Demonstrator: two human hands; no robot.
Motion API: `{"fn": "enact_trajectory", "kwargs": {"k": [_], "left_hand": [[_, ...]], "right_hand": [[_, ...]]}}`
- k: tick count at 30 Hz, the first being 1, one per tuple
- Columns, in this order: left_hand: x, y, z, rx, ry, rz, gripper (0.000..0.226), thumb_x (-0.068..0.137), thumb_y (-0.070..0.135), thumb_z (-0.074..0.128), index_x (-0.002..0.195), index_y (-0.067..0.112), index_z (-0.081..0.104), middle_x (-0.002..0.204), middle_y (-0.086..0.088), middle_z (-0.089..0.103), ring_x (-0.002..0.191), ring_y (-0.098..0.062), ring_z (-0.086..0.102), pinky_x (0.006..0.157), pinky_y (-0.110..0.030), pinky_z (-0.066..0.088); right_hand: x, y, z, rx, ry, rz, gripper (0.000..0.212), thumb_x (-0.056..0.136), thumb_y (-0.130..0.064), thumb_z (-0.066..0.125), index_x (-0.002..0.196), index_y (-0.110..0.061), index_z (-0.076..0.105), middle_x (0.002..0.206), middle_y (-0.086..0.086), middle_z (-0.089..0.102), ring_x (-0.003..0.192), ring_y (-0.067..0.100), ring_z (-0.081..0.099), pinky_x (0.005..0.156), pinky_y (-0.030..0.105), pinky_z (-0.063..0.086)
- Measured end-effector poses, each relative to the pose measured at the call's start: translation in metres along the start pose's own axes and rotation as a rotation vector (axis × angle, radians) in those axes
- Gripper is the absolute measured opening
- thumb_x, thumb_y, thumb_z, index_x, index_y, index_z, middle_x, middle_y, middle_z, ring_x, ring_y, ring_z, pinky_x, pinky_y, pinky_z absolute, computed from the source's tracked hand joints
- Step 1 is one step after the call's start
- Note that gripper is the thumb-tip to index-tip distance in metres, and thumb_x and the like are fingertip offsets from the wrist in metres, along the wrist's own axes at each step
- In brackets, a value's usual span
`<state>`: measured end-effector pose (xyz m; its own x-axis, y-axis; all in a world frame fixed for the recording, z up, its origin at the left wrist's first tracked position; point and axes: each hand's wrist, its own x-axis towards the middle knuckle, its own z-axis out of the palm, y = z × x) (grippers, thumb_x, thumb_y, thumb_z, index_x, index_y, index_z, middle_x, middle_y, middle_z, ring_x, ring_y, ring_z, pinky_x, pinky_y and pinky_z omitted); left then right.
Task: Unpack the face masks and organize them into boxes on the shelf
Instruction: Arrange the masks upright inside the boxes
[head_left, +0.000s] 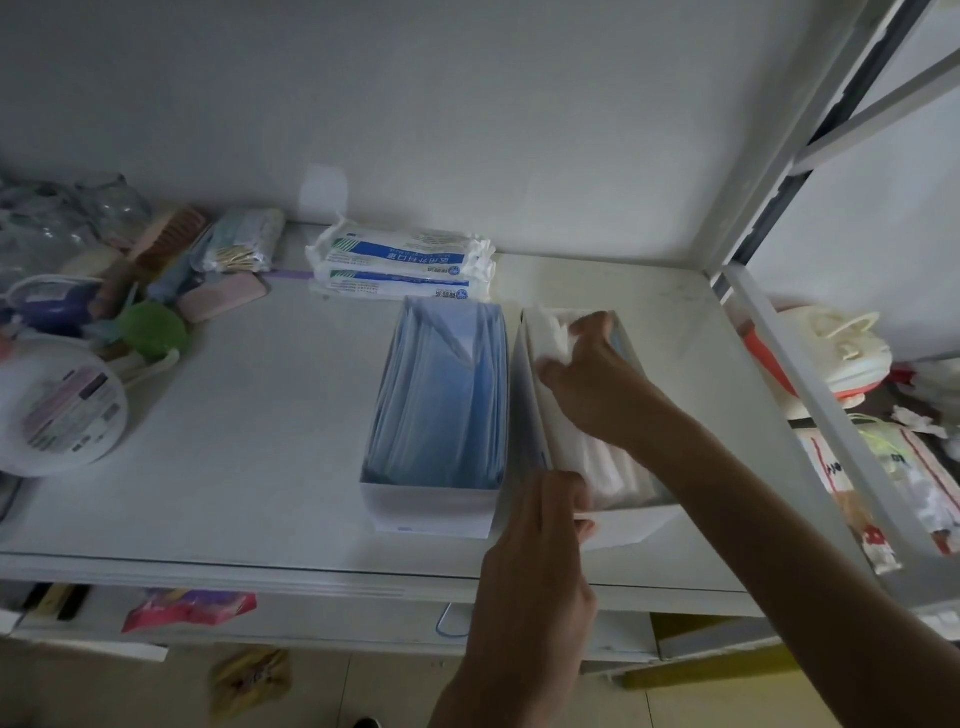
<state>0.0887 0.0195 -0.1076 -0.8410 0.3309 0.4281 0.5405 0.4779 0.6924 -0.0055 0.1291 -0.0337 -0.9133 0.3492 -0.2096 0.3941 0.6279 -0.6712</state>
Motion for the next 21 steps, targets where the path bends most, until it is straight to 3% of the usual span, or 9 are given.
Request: {"fn": "enact_trajectory", "kwargs": {"k": [3,5,7,9,12,14,18,19,21], "left_hand": [[-0.001,0.002,-0.002,-0.003,0.032,0.006,0.049,0.072,0.002,0.078,0.092,0.025,0.039,0.081,0.018,0.035,0.065,0.005,0.040,0.055,0.009,0.026],[-0.002,0.003,-0.006,0.017,0.065,0.007,0.046,0.072,0.008,0.079,0.096,0.024,0.043,0.084,0.017,0.034,0.067,0.003,0.039,0.054,0.010,0.026],[0.000,0.007,-0.012,0.028,0.063,0.036,0.051,0.069,0.014,0.082,0.103,0.023,0.045,0.093,0.013,0.042,0.077,0.002,0.044,0.064,0.009,0.033],[0.006,0.011,-0.015,0.060,0.033,0.084,0.068,0.061,0.024,0.087,0.115,0.022,0.046,0.119,0.007,0.050,0.104,-0.005,0.051,0.087,-0.007,0.043],[0.021,0.016,-0.013,0.217,-0.089,0.154,0.102,0.054,0.043,0.087,0.140,0.017,0.040,0.151,-0.001,0.037,0.138,-0.022,0.034,0.108,-0.034,0.033],[0.029,0.015,-0.009,0.308,-0.200,0.187,0.111,0.057,0.052,0.082,0.148,0.013,0.032,0.157,-0.002,0.026,0.145,-0.024,0.021,0.114,-0.039,0.024],[0.035,0.014,0.000,0.368,-0.333,0.120,0.104,0.077,0.057,0.065,0.154,0.019,0.007,0.161,0.003,0.002,0.148,-0.019,0.002,0.118,-0.042,0.014],[0.034,0.013,0.003,0.391,-0.352,0.086,0.101,0.080,0.056,0.064,0.153,0.021,0.003,0.160,0.004,-0.002,0.148,-0.020,0.002,0.118,-0.042,0.015],[0.032,0.014,0.006,0.444,-0.380,0.050,0.102,0.071,0.053,0.073,0.151,0.021,0.019,0.159,0.000,0.019,0.143,-0.026,0.026,0.108,-0.046,0.031]], "right_hand": [[-0.006,-0.004,-0.014,-0.145,0.020,-0.091,0.033,0.099,-0.023,0.037,0.125,-0.006,0.050,0.107,0.012,0.060,0.097,0.030,0.059,0.083,0.036,0.049],[-0.006,-0.001,-0.028,-0.067,0.092,-0.106,0.028,0.093,-0.012,0.041,0.113,-0.006,0.060,0.105,0.016,0.066,0.094,0.033,0.065,0.083,0.039,0.054],[-0.007,0.009,-0.047,-0.007,0.215,-0.055,0.026,0.085,-0.006,0.045,0.101,-0.003,0.066,0.097,0.019,0.070,0.086,0.035,0.068,0.081,0.040,0.057],[-0.014,0.021,-0.060,-0.050,0.221,0.037,0.025,0.082,-0.006,0.047,0.094,0.002,0.067,0.090,0.021,0.070,0.085,0.038,0.068,0.080,0.048,0.058],[-0.029,0.029,-0.062,-0.165,0.099,0.129,0.026,0.086,-0.010,0.048,0.102,-0.001,0.065,0.097,0.019,0.068,0.091,0.036,0.067,0.081,0.045,0.056],[-0.033,0.030,-0.058,-0.213,0.071,0.113,0.025,0.091,-0.009,0.045,0.106,0.002,0.062,0.097,0.018,0.065,0.089,0.034,0.063,0.075,0.037,0.053],[-0.039,0.024,-0.047,-0.144,0.032,0.084,0.011,0.092,-0.006,0.041,0.091,-0.001,0.051,0.070,0.009,0.047,0.059,0.022,0.044,0.054,0.029,0.040],[-0.039,0.022,-0.046,-0.118,0.048,0.090,0.009,0.092,-0.005,0.041,0.089,-0.004,0.050,0.066,0.005,0.042,0.054,0.017,0.039,0.049,0.027,0.036],[-0.036,0.020,-0.047,-0.070,0.074,0.115,0.006,0.092,-0.005,0.042,0.087,-0.005,0.047,0.063,0.003,0.039,0.052,0.013,0.036,0.047,0.024,0.032]]}}
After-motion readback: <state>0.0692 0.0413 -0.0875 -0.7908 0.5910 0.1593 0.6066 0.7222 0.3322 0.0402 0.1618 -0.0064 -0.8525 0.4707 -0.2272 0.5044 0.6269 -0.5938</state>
